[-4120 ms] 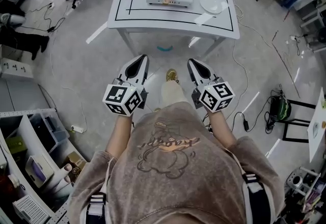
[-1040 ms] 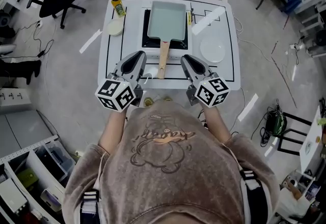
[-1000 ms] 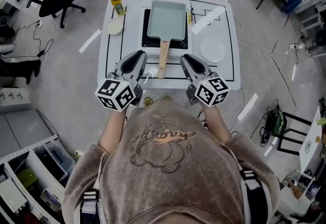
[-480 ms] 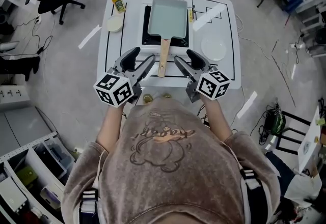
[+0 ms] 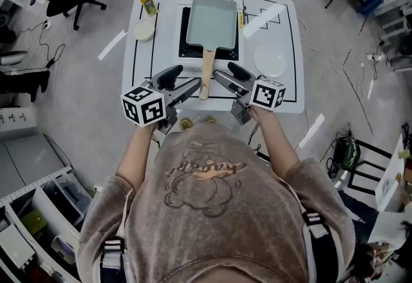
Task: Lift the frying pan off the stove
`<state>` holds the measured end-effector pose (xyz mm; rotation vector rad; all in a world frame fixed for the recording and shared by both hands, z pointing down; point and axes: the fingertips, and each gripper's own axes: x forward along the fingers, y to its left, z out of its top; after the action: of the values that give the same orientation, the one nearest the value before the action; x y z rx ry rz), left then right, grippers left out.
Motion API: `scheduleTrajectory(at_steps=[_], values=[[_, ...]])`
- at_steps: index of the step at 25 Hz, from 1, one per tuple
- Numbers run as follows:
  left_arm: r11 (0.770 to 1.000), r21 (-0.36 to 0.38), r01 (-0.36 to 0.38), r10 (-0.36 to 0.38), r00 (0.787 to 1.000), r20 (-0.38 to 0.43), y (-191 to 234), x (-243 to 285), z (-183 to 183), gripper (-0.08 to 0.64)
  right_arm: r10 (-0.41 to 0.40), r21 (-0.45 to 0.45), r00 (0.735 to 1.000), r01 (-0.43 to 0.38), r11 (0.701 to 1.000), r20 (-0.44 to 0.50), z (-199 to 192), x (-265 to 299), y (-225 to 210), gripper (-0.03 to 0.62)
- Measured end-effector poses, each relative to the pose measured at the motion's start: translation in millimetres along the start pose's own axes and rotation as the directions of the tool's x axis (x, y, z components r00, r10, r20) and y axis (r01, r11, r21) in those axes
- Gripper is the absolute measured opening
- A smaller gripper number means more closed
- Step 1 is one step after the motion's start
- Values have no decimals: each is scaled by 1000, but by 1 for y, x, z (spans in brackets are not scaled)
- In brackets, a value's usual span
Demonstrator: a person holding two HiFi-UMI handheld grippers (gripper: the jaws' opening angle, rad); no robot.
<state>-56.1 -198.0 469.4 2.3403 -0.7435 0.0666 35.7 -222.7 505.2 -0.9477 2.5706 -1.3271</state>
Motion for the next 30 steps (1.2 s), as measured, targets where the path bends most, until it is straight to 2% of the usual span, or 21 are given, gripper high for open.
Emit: scheduleTrajectory(at_steps=[7, 13, 23, 25, 30], values=[[995, -57, 76, -82, 991, -104, -2, 17, -21, 330, 79, 137, 997, -76, 988, -16, 0, 20, -8, 462], [984, -123, 133, -153, 973, -174, -12, 31, -42, 325, 143, 183, 988, -131, 974, -53, -4, 39, -6, 452], [950, -229, 212, -263, 939, -223, -28, 46, -62, 283, 229, 249, 969, -200, 948, -94, -11, 62, -4, 376], [946, -238, 221, -276, 933, -229, -29, 47, -64, 249, 251, 261, 964, -219, 940, -94, -12, 66, -2, 357], [931, -280, 236, -303, 925, -230, -30, 48, -64, 230, 282, 283, 953, -243, 928, -107, -15, 68, 1, 291]])
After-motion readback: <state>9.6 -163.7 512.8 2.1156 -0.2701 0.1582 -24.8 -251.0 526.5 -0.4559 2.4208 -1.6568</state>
